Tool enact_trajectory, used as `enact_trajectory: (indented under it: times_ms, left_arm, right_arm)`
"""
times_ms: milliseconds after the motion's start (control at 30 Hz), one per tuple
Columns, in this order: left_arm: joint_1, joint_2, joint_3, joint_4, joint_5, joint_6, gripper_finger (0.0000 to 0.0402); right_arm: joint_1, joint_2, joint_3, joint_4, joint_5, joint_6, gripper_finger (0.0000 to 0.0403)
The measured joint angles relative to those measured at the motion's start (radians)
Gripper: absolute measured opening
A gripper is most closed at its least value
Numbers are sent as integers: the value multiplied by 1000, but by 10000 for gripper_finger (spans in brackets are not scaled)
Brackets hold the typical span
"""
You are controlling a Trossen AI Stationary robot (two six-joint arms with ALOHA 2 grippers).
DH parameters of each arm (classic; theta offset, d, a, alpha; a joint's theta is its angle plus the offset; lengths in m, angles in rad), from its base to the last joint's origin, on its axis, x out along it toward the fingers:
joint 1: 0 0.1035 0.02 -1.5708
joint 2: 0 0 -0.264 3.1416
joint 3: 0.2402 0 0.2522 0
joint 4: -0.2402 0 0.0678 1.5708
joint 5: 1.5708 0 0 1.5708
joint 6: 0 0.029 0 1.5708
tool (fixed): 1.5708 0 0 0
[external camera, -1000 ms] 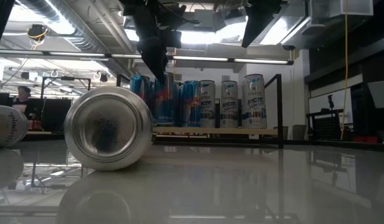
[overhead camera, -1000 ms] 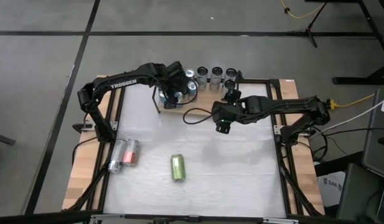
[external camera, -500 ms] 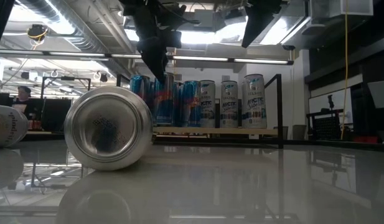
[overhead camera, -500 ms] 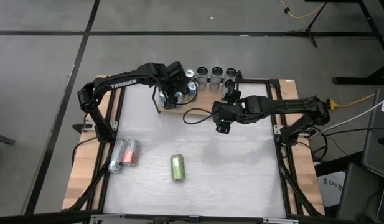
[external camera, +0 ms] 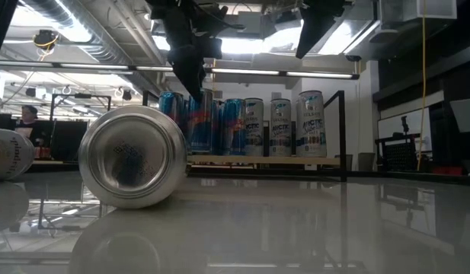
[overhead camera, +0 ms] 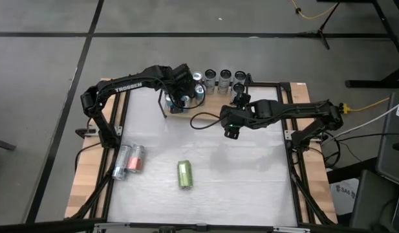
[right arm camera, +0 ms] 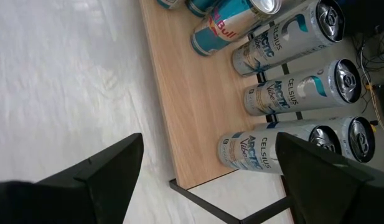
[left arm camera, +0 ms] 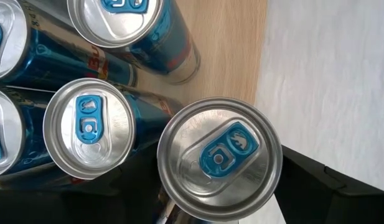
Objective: Place canned beverage on shelf
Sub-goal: Put the blue soda can on the shelf aligned with the other blue soda can
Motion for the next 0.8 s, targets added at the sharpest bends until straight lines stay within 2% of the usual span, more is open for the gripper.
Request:
enact_trajectory:
  times_ms: [633, 800]
  left_arm:
    - [0, 0, 0, 0, -1, -22, 257]
    - [0, 0, 0, 0, -36, -52, 257]
  right_arm:
    - [0, 0, 0, 0, 0, 0, 356]
    - [0, 0, 0, 0, 0, 0, 356]
